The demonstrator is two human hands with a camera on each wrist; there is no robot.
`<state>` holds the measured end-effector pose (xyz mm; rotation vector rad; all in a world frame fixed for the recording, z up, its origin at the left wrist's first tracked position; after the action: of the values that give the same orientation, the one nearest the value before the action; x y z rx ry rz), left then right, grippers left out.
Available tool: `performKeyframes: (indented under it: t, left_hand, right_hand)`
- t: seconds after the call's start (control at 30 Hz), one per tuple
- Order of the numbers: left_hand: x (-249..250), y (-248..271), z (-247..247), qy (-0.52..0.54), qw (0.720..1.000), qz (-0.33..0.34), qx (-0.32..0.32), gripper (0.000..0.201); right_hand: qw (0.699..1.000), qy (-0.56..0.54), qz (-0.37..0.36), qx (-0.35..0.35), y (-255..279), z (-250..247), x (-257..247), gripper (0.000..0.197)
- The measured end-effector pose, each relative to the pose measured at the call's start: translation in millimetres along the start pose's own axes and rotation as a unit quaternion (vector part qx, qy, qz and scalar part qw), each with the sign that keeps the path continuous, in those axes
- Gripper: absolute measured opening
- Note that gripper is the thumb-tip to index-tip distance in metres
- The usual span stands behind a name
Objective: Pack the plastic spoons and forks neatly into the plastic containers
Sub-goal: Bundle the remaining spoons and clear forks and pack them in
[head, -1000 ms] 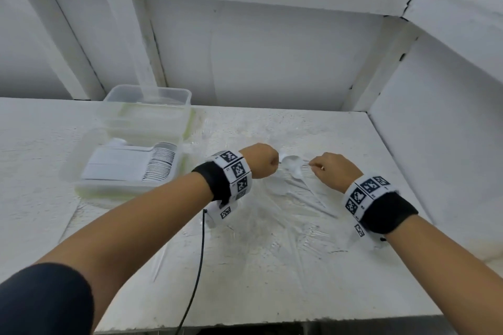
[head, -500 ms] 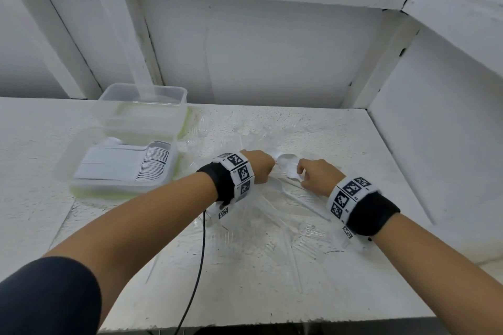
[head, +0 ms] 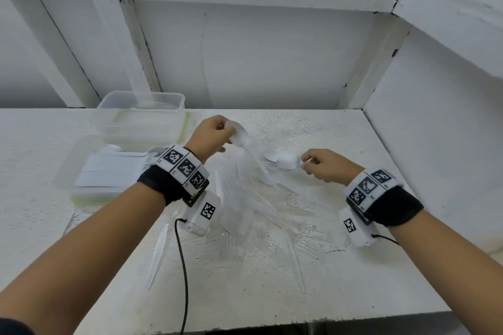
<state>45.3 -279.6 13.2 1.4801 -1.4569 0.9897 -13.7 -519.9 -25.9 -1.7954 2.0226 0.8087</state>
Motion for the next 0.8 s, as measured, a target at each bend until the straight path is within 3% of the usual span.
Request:
performKeyframes:
  t: [0.07, 0.2, 0.4, 0.53, 0.63, 0.7, 0.8]
  left_hand:
    - [-7.7, -0.2, -9.2, 0.078, 0.995, -0.047, 0.026, 0.012]
    - [-14.2, 4.5, -17.8, 0.145, 0.985, -0.081, 0.05, 0.013]
    - [-16.8, 11.5, -17.8, 0.154, 0.981, -0.092, 0.073, 0.008]
    - [-12.9, 8.1, -10.4, 0.062, 0.996, -0.049, 0.042, 0.006]
    - [-7.9, -1.0, 4.8, -0.065, 0.998, -0.009, 0.021, 0.021]
    - [-3.7, -8.4, 19.0, -0.13, 0.991, 0.01, 0.012, 0.026]
    - [3.2, -19.2, 47.7, -0.217, 0.976, 0.023, -0.028, 0.019]
  right_hand:
    - [0.999, -0.002, -0.01, 0.032, -8.0, -10.6, -7.5, 0.004]
    - [0.987, 0.096, -0.016, 0.124, -38.0, -18.0, -13.2, 0.023]
    - [0.974, 0.223, -0.036, 0.005, -59.3, 16.6, -25.2, 0.031]
    - [0.969, 0.242, -0.056, 0.016, -56.1, 25.8, -22.4, 0.019]
    - [0.965, 0.237, -0.091, 0.065, -47.7, 15.5, -28.2, 0.019]
    - [0.963, 0.202, -0.117, 0.135, -38.3, -0.9, -35.3, 0.023]
    - [0.944, 0.127, -0.124, 0.278, -22.1, -32.4, -38.2, 0.028]
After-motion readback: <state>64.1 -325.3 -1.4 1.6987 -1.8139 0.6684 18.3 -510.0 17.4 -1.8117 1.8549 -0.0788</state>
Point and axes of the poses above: each hand's wrist, its own y-axis away from the middle knuckle, its own z-axis out of the palm, x = y × z, the point moved 7 cm from there along -y, towards the middle knuckle, and after that the axes turned 9 degrees about x, right-handed, at the moved point
